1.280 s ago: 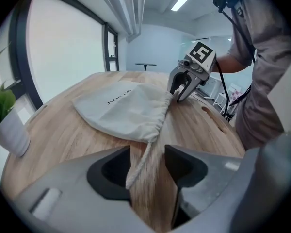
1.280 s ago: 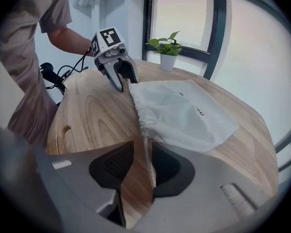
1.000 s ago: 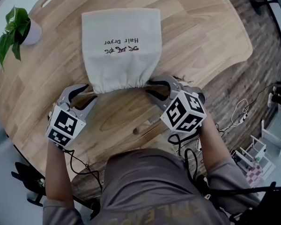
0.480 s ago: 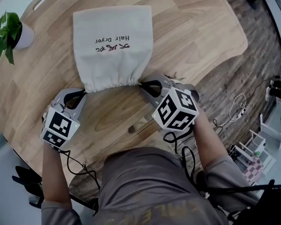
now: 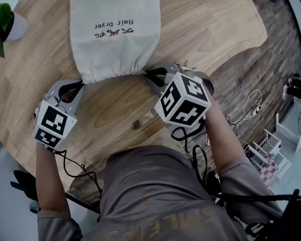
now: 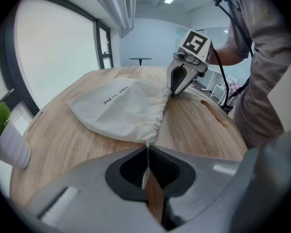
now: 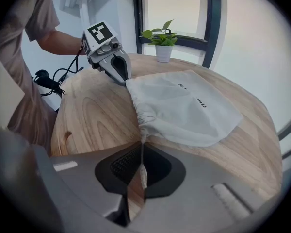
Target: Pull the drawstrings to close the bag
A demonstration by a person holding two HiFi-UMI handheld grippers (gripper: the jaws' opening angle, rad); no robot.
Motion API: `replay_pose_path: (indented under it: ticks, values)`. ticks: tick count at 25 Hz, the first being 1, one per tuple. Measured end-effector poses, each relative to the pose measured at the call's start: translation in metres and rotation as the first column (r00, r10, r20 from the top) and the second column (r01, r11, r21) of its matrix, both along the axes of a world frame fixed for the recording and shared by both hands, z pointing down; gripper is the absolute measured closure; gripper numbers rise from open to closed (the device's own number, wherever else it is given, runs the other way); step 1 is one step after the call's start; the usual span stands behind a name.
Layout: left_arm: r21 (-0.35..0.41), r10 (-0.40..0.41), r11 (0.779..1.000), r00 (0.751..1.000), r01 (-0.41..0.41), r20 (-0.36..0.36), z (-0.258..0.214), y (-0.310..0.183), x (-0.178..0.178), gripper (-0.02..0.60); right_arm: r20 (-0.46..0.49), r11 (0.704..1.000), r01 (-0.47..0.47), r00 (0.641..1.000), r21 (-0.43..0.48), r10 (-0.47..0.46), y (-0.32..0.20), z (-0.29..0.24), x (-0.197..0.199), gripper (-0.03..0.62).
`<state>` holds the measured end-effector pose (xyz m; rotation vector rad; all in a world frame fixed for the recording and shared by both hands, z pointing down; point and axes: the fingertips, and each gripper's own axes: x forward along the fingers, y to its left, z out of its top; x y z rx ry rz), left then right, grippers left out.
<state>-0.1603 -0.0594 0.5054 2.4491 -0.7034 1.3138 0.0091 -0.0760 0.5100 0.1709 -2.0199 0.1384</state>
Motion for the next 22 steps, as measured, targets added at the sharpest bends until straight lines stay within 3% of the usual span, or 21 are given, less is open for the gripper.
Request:
replay_pose_path:
  ticks: [6, 15, 22]
  values:
    - [0.013, -0.036, 0.999, 0.999, 0.036, -0.007, 0.001, 0.004, -0.003, 0.575, 0.034, 0.998, -0.061, 0.998, 0.001, 0.06, 0.001, -0.001, 0.001, 0.557]
    - [-0.015, -0.173, 0.985, 0.985, 0.173, -0.018, -0.001, -0.004, -0.021, 0.575, 0.059, 0.999, -0.044, 0.997, 0.018, 0.043, -0.005, -0.002, 0.024, 0.559]
    - [-0.032, -0.229, 0.973, 0.973, 0.228, -0.016, 0.006, 0.014, -0.053, 0.577, 0.022, 0.998, -0.053, 0.998, 0.021, 0.053, 0.006, 0.004, 0.047, 0.559]
